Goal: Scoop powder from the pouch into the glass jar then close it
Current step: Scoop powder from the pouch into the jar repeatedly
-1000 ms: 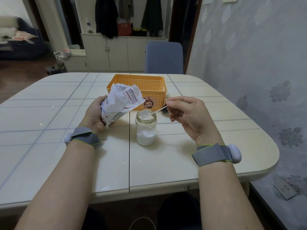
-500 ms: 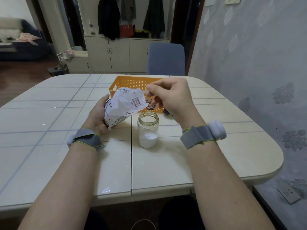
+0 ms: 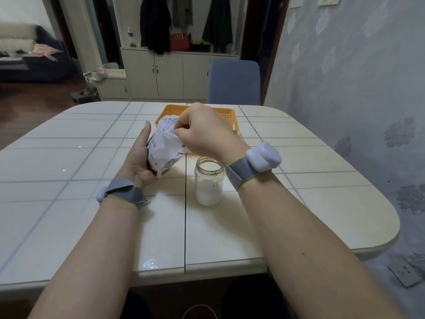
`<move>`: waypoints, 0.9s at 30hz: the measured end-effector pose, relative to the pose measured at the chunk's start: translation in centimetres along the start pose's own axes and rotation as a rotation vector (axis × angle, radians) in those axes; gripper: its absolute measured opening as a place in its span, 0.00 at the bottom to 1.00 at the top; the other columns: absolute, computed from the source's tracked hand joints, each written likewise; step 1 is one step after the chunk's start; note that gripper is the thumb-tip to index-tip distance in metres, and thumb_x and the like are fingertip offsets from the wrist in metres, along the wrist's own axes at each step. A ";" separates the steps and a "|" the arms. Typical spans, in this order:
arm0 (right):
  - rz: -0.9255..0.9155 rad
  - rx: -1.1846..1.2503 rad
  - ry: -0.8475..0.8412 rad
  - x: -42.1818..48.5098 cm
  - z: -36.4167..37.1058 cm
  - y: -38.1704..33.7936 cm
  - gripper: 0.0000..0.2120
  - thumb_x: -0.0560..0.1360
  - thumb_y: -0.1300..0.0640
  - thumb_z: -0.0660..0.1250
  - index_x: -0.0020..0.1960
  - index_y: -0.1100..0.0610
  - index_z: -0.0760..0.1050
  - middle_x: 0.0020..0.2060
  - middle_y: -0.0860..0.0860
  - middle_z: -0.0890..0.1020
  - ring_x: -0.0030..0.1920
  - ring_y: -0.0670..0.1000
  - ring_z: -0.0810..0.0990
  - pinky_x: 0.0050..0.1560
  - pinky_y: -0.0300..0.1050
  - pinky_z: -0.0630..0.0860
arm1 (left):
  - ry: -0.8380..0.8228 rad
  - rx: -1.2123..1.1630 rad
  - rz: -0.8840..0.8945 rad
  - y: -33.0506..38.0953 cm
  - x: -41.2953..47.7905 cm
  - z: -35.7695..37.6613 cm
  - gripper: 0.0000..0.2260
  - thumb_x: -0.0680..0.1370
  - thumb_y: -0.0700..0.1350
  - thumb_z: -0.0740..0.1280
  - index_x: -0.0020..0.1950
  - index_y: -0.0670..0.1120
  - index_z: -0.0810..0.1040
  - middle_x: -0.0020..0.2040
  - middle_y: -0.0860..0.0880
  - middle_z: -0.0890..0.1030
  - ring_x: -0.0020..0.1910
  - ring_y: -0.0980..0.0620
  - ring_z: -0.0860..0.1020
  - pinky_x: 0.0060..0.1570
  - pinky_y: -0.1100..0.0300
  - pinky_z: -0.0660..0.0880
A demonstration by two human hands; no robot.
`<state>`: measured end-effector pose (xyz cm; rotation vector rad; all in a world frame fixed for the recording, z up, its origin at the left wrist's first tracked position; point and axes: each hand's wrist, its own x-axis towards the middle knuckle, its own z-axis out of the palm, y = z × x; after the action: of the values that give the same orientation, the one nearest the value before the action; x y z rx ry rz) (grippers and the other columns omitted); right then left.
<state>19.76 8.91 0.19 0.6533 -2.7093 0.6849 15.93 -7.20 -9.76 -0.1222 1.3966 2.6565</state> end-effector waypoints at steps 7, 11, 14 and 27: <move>0.175 0.259 -0.111 0.2 0.0 0.1 0.11 0.69 0.65 0.66 0.37 0.57 0.86 0.32 0.48 0.84 0.42 0.56 0.83 0.46 0.56 0.82 | 0.012 0.055 -0.060 -0.2 0.0 -0.1 0.28 0.79 0.69 0.59 0.50 0.50 0.89 0.46 0.48 0.87 0.41 0.49 0.86 0.34 0.61 0.81; 0.269 0.493 -0.074 -0.6 -0.9 0.7 0.06 0.73 0.67 0.70 0.40 0.65 0.85 0.28 0.52 0.82 0.33 0.52 0.77 0.37 0.45 0.75 | 0.017 0.065 -0.074 -0.4 0.0 -0.1 0.24 0.80 0.65 0.61 0.57 0.49 0.86 0.48 0.47 0.86 0.40 0.48 0.86 0.32 0.59 0.81; 0.364 0.691 -0.024 -1.4 -1.5 1.4 0.06 0.74 0.69 0.68 0.43 0.71 0.82 0.27 0.54 0.82 0.25 0.49 0.69 0.27 0.39 0.66 | 0.047 0.094 -0.091 -0.3 0.0 0.2 0.21 0.80 0.63 0.62 0.48 0.50 0.87 0.39 0.50 0.85 0.30 0.51 0.83 0.23 0.63 0.76; 0.604 1.299 0.204 -5.0 -0.8 4.7 0.04 0.78 0.70 0.66 0.46 0.70 0.77 0.27 0.56 0.79 0.24 0.49 0.77 0.28 0.39 0.80 | 0.106 0.117 -0.102 0.0 -0.3 0.4 0.23 0.81 0.57 0.62 0.29 0.50 0.82 0.26 0.53 0.77 0.21 0.54 0.75 0.18 0.66 0.69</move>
<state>21.87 14.79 -2.69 -0.0978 -1.9302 2.5037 16.22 -6.88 -9.48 -0.3169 1.5298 2.5124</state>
